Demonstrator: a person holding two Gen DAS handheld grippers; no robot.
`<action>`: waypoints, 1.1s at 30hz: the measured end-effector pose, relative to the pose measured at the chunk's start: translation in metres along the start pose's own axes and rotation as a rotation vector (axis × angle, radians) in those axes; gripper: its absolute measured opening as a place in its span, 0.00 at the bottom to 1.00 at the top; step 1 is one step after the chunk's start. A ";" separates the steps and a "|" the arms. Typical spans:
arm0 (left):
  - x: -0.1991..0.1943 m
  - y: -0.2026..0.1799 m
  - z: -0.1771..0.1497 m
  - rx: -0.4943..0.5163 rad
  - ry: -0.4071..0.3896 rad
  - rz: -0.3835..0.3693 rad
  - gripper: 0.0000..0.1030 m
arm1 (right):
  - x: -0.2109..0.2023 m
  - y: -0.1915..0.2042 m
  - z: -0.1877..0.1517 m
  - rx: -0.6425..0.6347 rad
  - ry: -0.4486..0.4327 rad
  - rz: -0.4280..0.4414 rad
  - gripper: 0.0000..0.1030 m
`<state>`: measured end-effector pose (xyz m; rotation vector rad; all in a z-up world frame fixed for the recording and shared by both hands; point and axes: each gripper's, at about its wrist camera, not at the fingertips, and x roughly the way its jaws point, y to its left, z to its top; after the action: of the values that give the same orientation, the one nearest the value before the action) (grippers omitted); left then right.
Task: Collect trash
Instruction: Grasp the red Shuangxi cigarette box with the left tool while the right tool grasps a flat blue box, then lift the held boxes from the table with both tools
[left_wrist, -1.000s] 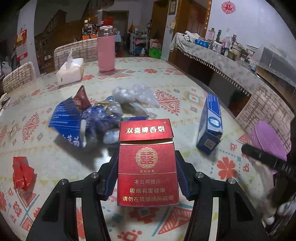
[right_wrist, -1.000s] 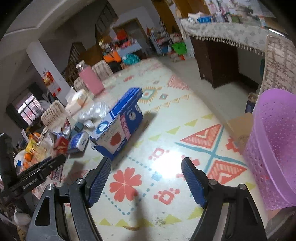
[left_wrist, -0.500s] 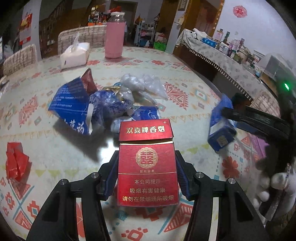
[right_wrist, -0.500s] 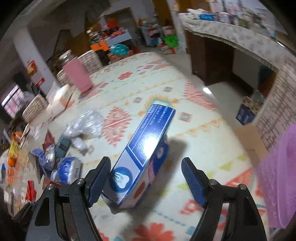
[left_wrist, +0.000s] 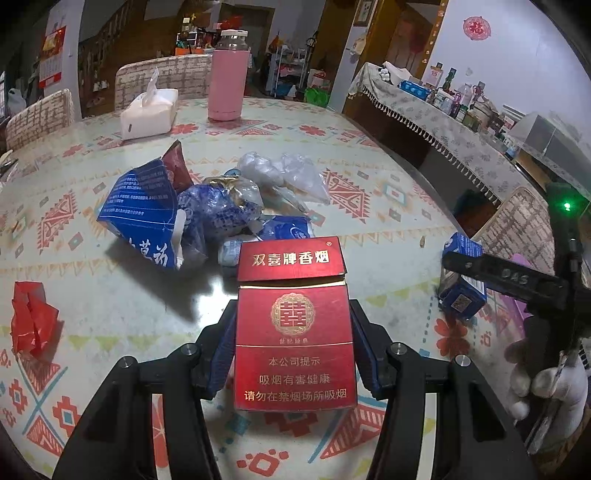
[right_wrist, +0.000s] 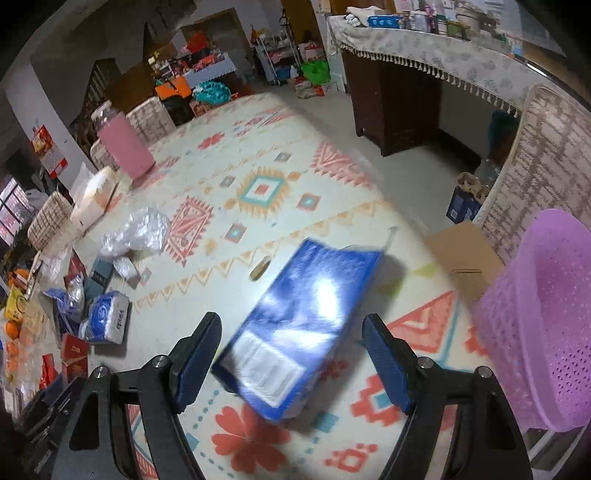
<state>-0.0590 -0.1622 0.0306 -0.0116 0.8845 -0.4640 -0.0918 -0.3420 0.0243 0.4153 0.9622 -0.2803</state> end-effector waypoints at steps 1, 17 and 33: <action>-0.001 0.001 -0.001 0.002 -0.002 0.002 0.54 | 0.002 0.005 -0.001 -0.006 0.001 -0.012 0.80; -0.003 0.000 -0.001 0.011 -0.011 0.018 0.54 | -0.030 0.016 -0.027 -0.191 -0.037 -0.142 0.49; 0.006 -0.003 -0.005 0.026 -0.017 0.073 0.54 | -0.129 -0.048 -0.109 -0.112 -0.151 0.047 0.49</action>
<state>-0.0611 -0.1666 0.0232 0.0407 0.8590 -0.4072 -0.2618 -0.3283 0.0669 0.3091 0.8147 -0.2105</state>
